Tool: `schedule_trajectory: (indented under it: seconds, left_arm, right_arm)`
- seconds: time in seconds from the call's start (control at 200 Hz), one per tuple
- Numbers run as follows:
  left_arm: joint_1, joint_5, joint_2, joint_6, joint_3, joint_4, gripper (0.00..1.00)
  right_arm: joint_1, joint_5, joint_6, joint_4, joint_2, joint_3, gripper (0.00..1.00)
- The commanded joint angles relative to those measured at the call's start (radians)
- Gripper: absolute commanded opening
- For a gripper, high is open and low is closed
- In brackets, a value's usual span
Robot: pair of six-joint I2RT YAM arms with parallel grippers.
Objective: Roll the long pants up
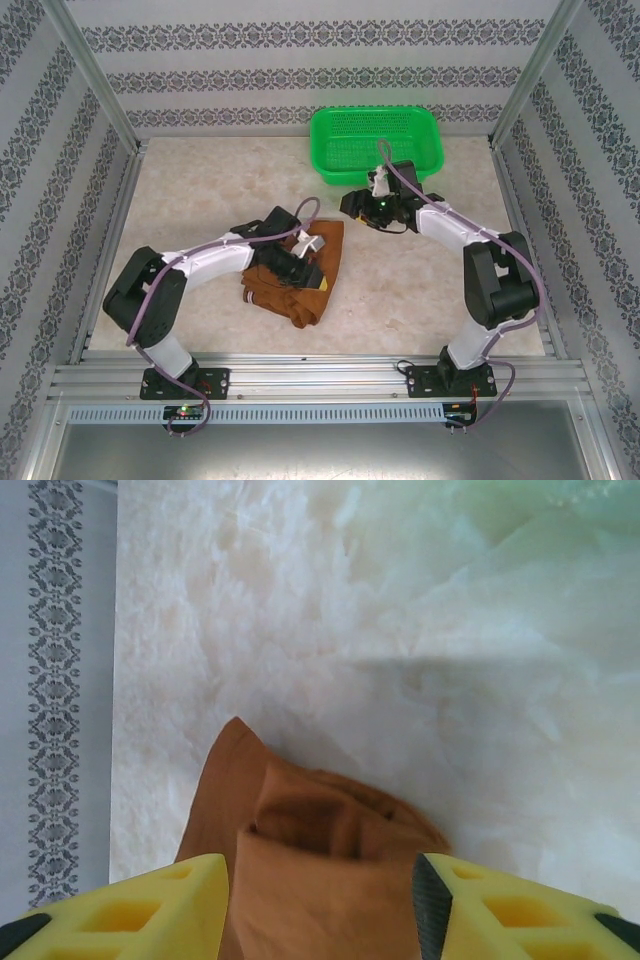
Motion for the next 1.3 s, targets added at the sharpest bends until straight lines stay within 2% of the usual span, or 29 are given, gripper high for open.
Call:
schedule_trajectory:
  seconds: [0.0, 0.105, 0.195, 0.41, 0.445, 0.57, 0.59, 0.625, 0.799, 0.969, 1.149, 1.204, 1.244, 1.259, 1.294]
  left_arm:
    - [0.021, 0.185, -0.059, -0.254, -0.104, 0.408, 0.0]
    - [0.032, 0.174, -0.085, -0.345, -0.186, 0.561, 0.0]
    - [0.033, 0.17, -0.09, -0.35, -0.209, 0.57, 0.0]
    - [0.077, 0.194, -0.081, -0.336, -0.274, 0.576, 0.0]
    - [0.086, 0.199, -0.081, -0.347, -0.291, 0.598, 0.0]
    - [0.117, 0.213, -0.072, -0.336, -0.324, 0.609, 0.0]
    - [0.123, 0.214, -0.073, -0.34, -0.332, 0.619, 0.0]
    - [0.137, 0.221, -0.07, -0.346, -0.346, 0.632, 0.0]
    - [0.212, 0.245, -0.025, -0.392, -0.434, 0.764, 0.0]
    - [0.246, 0.238, 0.036, -0.416, -0.464, 0.84, 0.0]
    - [0.256, 0.214, 0.109, -0.439, -0.515, 0.954, 0.0]
    - [0.259, 0.206, 0.129, -0.411, -0.521, 0.932, 0.0]
    - [0.262, 0.191, 0.137, -0.38, -0.524, 0.9, 0.0]
    - [0.262, 0.186, 0.141, -0.368, -0.524, 0.888, 0.0]
    - [0.265, 0.179, 0.148, -0.348, -0.524, 0.866, 0.0]
  right_arm:
    - [-0.002, -0.028, -0.076, -0.079, -0.051, -0.013, 0.54]
    - [0.007, -0.063, -0.1, -0.113, -0.049, -0.01, 0.54]
    - [0.032, -0.095, -0.127, -0.15, -0.031, 0.014, 0.55]
    - [0.116, -0.075, -0.215, -0.272, 0.043, 0.094, 0.56]
    - [0.129, -0.066, -0.229, -0.295, 0.053, 0.104, 0.68]
    - [0.168, -0.037, -0.273, -0.361, 0.085, 0.137, 0.72]
    - [0.174, -0.026, -0.276, -0.376, 0.092, 0.143, 0.84]
    - [0.185, -0.008, -0.281, -0.391, 0.1, 0.15, 0.86]
    - [0.223, 0.053, -0.3, -0.46, 0.153, 0.19, 0.9]
    - [0.219, 0.09, -0.265, -0.395, 0.094, 0.136, 0.89]
    - [0.186, 0.039, -0.223, -0.327, 0.06, 0.105, 0.88]
    - [0.184, 0.029, -0.212, -0.307, 0.057, 0.105, 0.86]
    - [0.185, 0.019, -0.2, -0.288, 0.057, 0.105, 0.75]
    - [0.185, 0.011, -0.194, -0.277, 0.059, 0.105, 0.66]
    - [0.186, -0.012, -0.182, -0.26, 0.067, 0.109, 0.33]
